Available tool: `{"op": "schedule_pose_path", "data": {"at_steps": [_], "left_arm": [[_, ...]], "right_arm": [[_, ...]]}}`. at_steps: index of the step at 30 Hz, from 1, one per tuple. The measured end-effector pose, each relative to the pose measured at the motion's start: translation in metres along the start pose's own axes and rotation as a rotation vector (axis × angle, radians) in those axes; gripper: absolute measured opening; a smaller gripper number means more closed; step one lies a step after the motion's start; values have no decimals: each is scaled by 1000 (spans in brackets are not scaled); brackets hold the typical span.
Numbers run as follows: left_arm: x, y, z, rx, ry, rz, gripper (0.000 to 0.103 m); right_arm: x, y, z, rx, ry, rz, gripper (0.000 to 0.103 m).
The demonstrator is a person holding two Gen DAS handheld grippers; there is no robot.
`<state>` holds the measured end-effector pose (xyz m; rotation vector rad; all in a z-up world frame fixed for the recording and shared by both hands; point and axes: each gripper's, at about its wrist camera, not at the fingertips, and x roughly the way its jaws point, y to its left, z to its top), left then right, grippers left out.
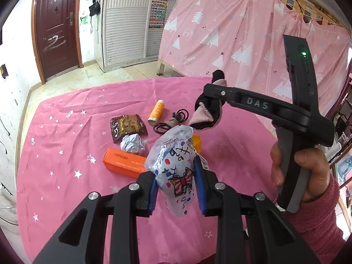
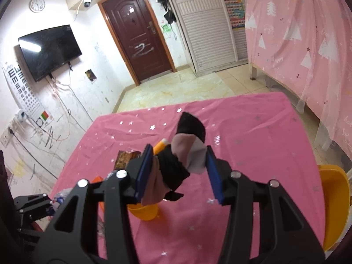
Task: Collect trash
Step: 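Grasp the Hello Kitty plastic bag with the left gripper while the right gripper grasps the pink-black sock, then carry the plastic bag and sock over the yellow bin with both grippers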
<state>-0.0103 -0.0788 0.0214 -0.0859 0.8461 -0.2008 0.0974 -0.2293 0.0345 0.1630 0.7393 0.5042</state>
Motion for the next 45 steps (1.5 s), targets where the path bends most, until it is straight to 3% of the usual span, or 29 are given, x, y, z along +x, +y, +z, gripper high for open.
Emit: {"op": "schedule_pose_path", "data": {"at_steps": [9,22,33,45], "left_arm": [[3,-32,24,59,-37,1,23],[26,-112,68,138,-21,-73,23],[77,-192,84,236,59,-118,23],[149,-253,103,254,132,-87,23]], "right_arm": [[-31,-36,-2,56,-70,-35,46],[-93,-111,-10,111,-168,-213,46],[-107,-174,-30,141,-134,-346,46],[-108,-241,-58,243,-74,-368,46]]}}
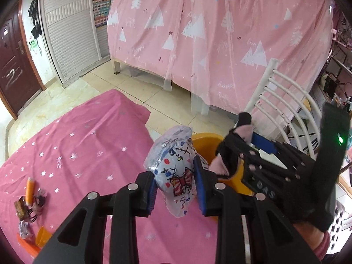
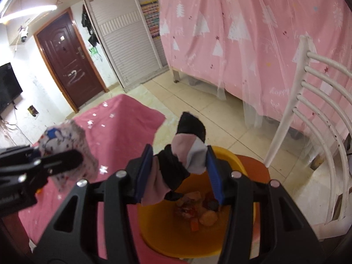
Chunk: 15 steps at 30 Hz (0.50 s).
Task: Collect trash
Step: 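Carry the plastic bag and sock over the yellow bin with both grippers, then open both grippers to drop the bag and sock into the bin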
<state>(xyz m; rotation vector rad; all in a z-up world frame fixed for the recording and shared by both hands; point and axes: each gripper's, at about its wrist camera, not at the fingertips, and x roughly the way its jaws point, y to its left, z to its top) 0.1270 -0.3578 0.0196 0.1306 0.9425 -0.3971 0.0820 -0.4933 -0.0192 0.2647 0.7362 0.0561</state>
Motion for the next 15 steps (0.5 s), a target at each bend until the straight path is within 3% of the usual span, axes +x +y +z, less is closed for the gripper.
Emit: {"op": "schedule_pose_path", "data": {"at_steps": [4,7,11,12,15], "left_arm": [[19,-11,7,-8,1,13,24],[30,-17,9,-10,-4,16,31],[39,-19,8,-22,-8,30,74],[38,-18,9,-29,-21,39,79],[35,-11,10,-58,-36,54,80]], "right_arm": [[6,-13,-1,12,29,-6,47],[9,-17,-2,6,49,-4,47],[11,-20,-5,1,67,-3,50],[12,-20,-6,-1,72,-2,50],[12,-20,-6,0,75,-4,54]]}}
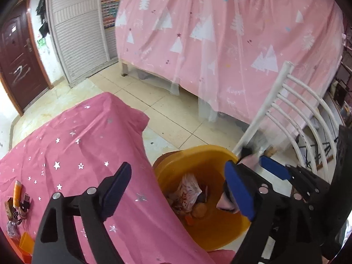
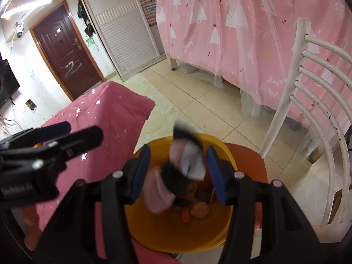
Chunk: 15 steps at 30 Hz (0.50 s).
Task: Collect trash
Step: 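Open both grippers to drop the bag and sock into the bin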
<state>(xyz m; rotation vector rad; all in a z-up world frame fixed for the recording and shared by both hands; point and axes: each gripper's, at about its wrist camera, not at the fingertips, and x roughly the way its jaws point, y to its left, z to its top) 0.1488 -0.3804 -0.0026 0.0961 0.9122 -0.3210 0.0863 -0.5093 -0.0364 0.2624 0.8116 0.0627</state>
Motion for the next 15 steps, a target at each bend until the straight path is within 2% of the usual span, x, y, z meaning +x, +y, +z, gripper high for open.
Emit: {"op": "schedule_pose_path", "data": {"at_steps": [2,6,11,15], "left_arm": [[-1,6,2,-21,2,-7,80],[-12,19,4,-58,-16,-11,80],[-31,36,3,-105,-46,-18,80],[-44,52,0,-136,-62,-14,81]], "right_arm": [[0,0,0,1,-2,0,61],[-1,3,0,-2,-5,-4,65],[-2,13,-1,-17,-8,16,67],[-6,28,1,-35,-26,27,80]]}}
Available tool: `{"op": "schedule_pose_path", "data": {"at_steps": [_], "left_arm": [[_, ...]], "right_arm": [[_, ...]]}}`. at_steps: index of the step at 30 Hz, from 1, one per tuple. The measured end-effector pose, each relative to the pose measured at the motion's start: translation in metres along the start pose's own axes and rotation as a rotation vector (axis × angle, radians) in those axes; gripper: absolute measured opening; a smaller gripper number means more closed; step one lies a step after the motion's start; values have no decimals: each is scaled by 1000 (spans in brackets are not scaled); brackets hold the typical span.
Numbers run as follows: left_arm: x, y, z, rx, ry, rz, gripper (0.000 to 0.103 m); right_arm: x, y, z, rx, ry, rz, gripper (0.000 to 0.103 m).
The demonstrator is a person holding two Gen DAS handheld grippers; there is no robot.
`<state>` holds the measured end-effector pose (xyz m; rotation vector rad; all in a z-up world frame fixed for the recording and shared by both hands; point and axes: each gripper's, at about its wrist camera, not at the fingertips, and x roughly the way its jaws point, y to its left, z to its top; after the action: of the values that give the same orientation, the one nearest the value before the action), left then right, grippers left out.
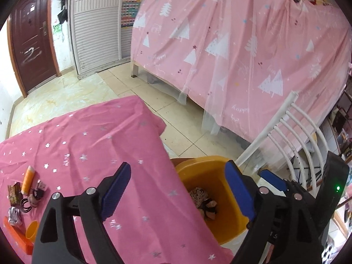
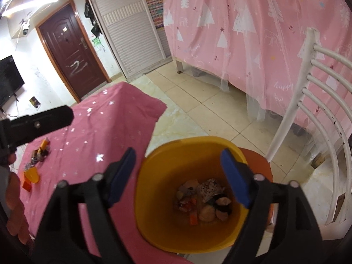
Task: Collect trash
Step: 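Open both grippers to drop the bag and sock into the bin, then move both open grippers back over the table items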
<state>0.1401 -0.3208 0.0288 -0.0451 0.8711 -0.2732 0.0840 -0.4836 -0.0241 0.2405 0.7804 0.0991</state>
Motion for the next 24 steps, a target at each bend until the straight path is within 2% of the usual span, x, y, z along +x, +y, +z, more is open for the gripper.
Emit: {"op": "schedule_pose_path", "data": {"at_steps": [2,6,19,24], "left_arm": [[-6,8,0,-6,-6,11,81],[-23,32,0,-31,-27,32,83],[-75,114,5,-113,-116,126,87],[-87,150,-3,-134,-114,152,87]], "right_arm": [[-2,12,2,-16,-7,13,80],[-2,35,5,-25,-17,64,93],[12,133,9,-153,25,146,93],[16,171,8,-223,42,164,93]]}}
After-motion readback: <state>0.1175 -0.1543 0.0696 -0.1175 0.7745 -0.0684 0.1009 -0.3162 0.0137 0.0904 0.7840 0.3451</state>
